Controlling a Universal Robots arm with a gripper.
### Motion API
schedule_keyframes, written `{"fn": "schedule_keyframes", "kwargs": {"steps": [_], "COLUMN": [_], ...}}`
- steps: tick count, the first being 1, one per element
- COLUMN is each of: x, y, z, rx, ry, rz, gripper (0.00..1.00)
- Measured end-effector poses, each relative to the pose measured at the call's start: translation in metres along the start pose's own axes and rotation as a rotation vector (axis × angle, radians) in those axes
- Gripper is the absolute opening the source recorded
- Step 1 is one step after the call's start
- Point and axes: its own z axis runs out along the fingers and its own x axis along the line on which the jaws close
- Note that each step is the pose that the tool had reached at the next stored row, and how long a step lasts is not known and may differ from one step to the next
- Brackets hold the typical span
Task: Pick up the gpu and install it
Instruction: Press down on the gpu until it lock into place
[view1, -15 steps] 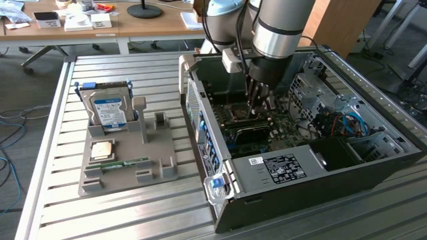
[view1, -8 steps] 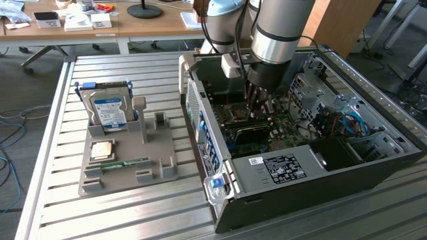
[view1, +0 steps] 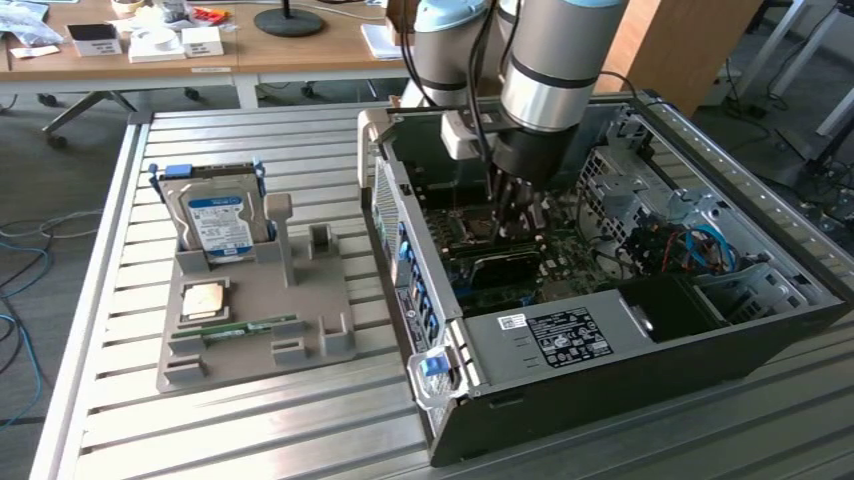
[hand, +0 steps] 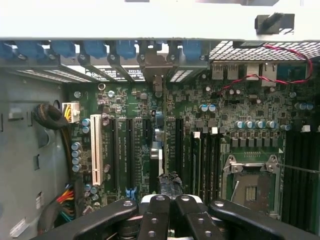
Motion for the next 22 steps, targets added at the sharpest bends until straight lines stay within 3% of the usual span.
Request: {"fn": "schedule_keyframes", "kwargs": {"steps": [5, 22], "x": [-0.001, -0.001], "y": [0.0001, 0.0019], "z": [0.0068, 0.0161], "rx": [-0.0002, -0.0002], "ry": [0.0001, 0.0014], "rz": [0.0, 0.0], "gripper": [0.11, 0.11]}}
